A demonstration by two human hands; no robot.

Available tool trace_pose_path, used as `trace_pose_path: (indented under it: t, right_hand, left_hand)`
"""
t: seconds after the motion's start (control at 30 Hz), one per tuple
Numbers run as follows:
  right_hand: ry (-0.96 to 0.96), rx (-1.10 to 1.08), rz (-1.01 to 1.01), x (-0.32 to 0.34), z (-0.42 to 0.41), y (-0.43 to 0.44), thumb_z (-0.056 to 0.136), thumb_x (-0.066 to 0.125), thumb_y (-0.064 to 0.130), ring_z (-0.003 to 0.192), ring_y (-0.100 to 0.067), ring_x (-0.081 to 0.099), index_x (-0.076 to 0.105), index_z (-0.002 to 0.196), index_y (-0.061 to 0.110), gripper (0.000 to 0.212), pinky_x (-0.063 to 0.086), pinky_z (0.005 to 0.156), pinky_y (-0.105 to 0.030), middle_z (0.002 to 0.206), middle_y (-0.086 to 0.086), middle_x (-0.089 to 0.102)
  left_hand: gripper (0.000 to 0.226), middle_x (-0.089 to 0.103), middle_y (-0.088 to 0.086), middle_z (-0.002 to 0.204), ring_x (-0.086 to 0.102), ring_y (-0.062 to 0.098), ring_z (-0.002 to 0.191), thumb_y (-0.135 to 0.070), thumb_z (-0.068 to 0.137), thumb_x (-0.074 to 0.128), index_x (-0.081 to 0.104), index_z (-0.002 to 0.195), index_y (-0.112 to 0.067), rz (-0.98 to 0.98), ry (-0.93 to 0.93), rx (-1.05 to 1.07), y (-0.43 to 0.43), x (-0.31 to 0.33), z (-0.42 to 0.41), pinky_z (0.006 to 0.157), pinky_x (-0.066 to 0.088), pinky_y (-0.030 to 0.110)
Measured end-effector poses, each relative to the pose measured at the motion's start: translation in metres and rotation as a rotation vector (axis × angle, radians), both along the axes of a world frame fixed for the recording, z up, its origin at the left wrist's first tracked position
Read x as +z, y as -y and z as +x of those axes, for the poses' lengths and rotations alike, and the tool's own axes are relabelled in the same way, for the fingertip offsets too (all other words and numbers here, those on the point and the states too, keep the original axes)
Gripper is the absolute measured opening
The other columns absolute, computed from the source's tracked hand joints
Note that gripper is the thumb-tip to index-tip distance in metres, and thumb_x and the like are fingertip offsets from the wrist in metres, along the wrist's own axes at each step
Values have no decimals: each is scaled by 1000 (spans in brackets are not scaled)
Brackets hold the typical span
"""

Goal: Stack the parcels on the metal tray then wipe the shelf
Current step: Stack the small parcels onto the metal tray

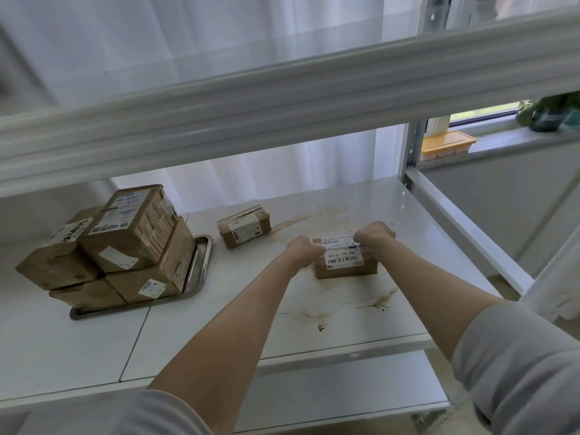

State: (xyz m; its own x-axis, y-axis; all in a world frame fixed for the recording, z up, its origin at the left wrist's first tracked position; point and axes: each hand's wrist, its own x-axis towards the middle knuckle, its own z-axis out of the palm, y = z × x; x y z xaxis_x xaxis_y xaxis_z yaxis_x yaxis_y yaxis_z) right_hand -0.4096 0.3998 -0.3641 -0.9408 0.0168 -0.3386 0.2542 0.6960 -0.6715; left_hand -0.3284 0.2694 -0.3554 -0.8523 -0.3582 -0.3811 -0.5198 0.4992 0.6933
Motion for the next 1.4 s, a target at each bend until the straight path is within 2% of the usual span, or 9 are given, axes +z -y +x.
trace_pose_path:
  t: [0.07,0.13,0.33,0.53,0.7,0.9,1.0,1.1,1.4]
  right_hand:
    - [20,16,-64,-3,2,0,87,60,18,94,-30,59,59,86,4,14,49,76,-33,106,-16,61]
    - [30,43,-121,-3,7,4,89,58,12,84,-27,58,49,68,7,23,46,70,-31,87,-12,61]
    - [136,71,-301,-4,18,28,87,62,4,74,-25,57,49,66,6,25,51,66,-32,79,-13,59]
    - [158,122,-482,6,31,59,84,70,8,92,-30,67,58,80,4,13,58,81,-38,99,-17,67]
    - [184,167,-639,19,44,79,86,70,12,88,-28,65,57,86,6,14,57,83,-38,92,-14,66]
    - [184,206,-661,26,52,97,86,68,8,99,-28,62,57,94,7,13,53,91,-39,103,-14,67]
    - [204,203,-702,31,57,104,85,64,-5,89,-24,61,57,88,7,14,54,75,-31,105,-16,64]
    - [231,167,-747,35,61,111,83,62,-12,86,-25,63,58,100,3,24,52,59,-25,108,-20,65]
    - [231,155,-769,37,65,118,82,58,-17,89,-25,62,62,114,1,36,53,61,-24,105,-18,65]
  left_hand:
    - [24,56,9,87,52,20,78,-15,93,53,47,69,-11,49,17,19,-1,-4,2,75,47,31]
    - [20,59,12,98,55,21,85,-16,93,54,48,74,-11,61,7,55,4,-7,6,76,49,30]
    - [7,65,18,113,59,23,87,-14,92,54,53,90,-8,126,-20,199,36,-3,30,87,52,36]
    - [5,61,11,99,58,25,88,-15,91,58,54,92,-11,205,-134,383,69,14,64,86,50,42]
    - [15,58,6,91,57,25,91,-20,92,61,50,93,-10,342,-269,555,89,23,83,90,53,50]
    - [40,66,7,103,61,23,95,-40,85,67,56,108,-9,456,-377,702,109,32,95,80,55,46]
    - [37,65,11,107,61,27,98,-37,86,66,53,107,-9,485,-445,762,117,35,96,84,55,48]
    - [29,65,15,114,63,30,99,-26,86,68,52,105,-10,473,-494,786,125,33,97,83,56,47]
    - [36,63,17,118,62,31,102,-9,88,64,52,121,-7,515,-499,755,137,27,98,86,55,48]
